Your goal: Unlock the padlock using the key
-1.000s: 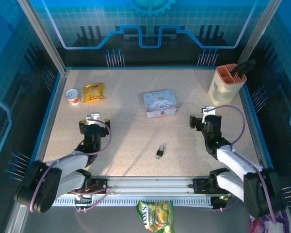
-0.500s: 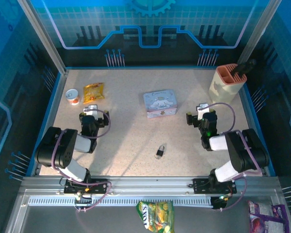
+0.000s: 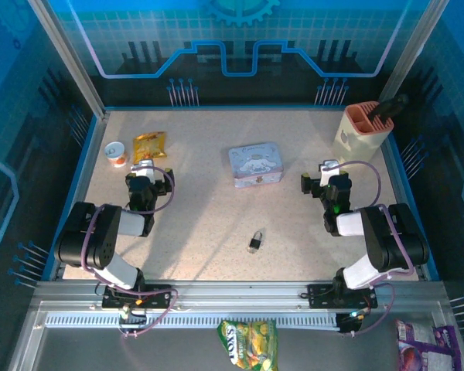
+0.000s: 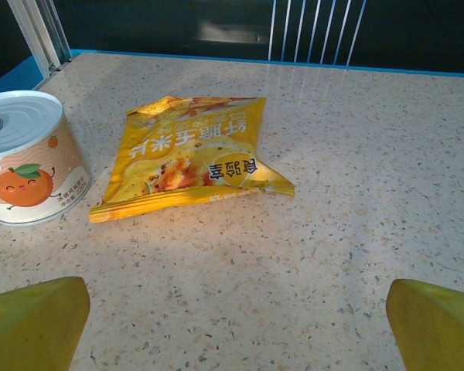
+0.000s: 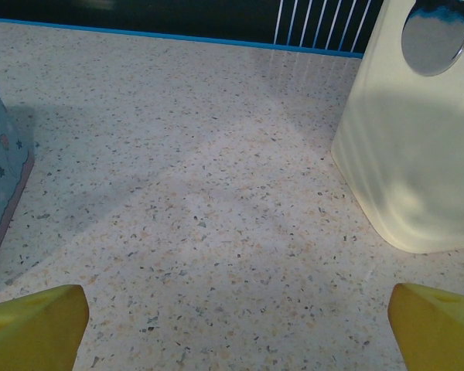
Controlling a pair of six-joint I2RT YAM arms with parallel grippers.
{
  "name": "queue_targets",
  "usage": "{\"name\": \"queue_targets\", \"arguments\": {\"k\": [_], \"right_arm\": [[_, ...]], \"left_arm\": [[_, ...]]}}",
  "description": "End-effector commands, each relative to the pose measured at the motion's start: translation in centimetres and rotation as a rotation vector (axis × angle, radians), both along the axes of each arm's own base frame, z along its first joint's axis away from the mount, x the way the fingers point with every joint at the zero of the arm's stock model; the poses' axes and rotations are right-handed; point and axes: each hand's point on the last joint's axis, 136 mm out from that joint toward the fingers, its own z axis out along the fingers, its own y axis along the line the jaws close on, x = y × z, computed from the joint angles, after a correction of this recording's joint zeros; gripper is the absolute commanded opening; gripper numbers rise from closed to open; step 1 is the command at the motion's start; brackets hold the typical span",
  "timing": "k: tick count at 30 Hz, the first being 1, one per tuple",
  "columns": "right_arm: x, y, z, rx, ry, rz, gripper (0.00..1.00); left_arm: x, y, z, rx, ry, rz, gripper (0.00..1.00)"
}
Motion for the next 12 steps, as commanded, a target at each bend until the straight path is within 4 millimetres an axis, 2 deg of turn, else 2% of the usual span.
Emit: {"name": "queue_targets", "arguments": {"k": [1,12], "right_arm": [[0.79,0.39,1.5,0.008,-0.053,0.009,1.0],[0.83,0.54,1.47,0.023,-0.049,0.035,1.0]], "left_arm": [[0.22,-0.03,0.62,-0.022,-0.019,-0.005,0.99],[0.22,-0.03,0.59,-0.022,-0.018,-0.006,0.99]]}}
